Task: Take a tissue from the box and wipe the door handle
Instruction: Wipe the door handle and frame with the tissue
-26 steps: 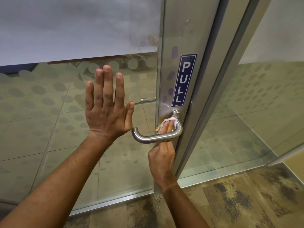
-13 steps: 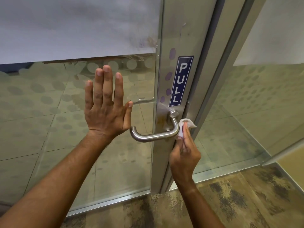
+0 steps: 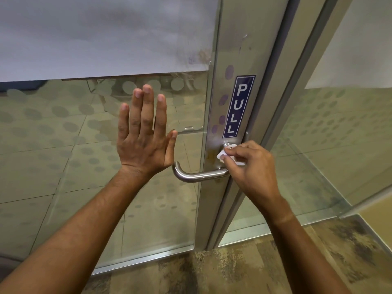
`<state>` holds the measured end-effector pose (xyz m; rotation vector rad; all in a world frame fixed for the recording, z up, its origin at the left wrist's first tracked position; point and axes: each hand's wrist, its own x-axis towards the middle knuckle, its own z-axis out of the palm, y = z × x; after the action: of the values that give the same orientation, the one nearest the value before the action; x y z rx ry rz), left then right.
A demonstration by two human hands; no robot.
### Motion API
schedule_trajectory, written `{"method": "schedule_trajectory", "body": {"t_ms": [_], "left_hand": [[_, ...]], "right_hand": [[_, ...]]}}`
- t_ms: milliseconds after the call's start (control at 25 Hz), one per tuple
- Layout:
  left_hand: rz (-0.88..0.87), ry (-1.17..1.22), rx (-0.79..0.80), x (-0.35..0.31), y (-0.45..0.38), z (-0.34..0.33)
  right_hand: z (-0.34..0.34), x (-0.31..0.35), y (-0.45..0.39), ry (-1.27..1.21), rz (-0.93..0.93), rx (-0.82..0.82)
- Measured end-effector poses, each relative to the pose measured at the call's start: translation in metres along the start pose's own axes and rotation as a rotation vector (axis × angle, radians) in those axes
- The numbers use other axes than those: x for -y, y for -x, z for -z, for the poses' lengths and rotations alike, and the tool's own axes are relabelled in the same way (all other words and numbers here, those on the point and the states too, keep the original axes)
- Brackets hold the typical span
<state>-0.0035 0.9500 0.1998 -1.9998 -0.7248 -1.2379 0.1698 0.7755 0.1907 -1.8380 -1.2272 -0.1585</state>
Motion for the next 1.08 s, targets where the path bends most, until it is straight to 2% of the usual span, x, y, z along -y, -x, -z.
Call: {"method": "schedule_trajectory", "body": {"t_ms": [120,240,320,400,520,600,680,800,880,1000,1080], "left_hand": [[0.014,0.016,0.002,-0.001,-0.001,0.000],[0.021,0.017,0.006,-0.001,-0.002,0.001],[0.021,0.012,0.007,-0.001,-0.002,0.002],[0.026,0.017,0.015,-0.001,-0.002,0.003],[0.028,0.019,0.019,-0.001,-0.002,0.003],[0.026,0.022,0.018,-0.001,-0.002,0.003],[0.024,0.025,0.016,-0.001,-0.002,0.003],[0.027,0.026,0.019,-0.001,-0.003,0.003],[0.028,0.025,0.024,-0.002,-0.003,0.004],[0.025,0.016,0.023,-0.001,-0.003,0.004],[0.022,0.018,0.016,-0.001,-0.003,0.004]], "right_hand": [[-0.008,0.005,0.000,-0.008,-0.171,-0.027],[-0.009,0.003,0.001,-0.358,-0.444,-0.045],[-0.007,0.002,0.002,-0.495,-0.553,-0.069],[-0.008,0.007,0.004,-0.414,-0.508,-0.099],[-0.016,0.017,0.008,0.014,-0.223,-0.083],[-0.017,0.016,0.006,0.097,-0.194,-0.067],[-0.015,0.014,0.007,-0.040,-0.284,-0.091],[-0.015,0.013,0.010,-0.415,-0.543,-0.190],[-0.016,0.016,0.011,-0.428,-0.573,-0.239],[-0.018,0.021,0.018,-0.075,-0.268,-0.165],[-0.018,0.024,0.024,0.064,-0.118,-0.113]]}}
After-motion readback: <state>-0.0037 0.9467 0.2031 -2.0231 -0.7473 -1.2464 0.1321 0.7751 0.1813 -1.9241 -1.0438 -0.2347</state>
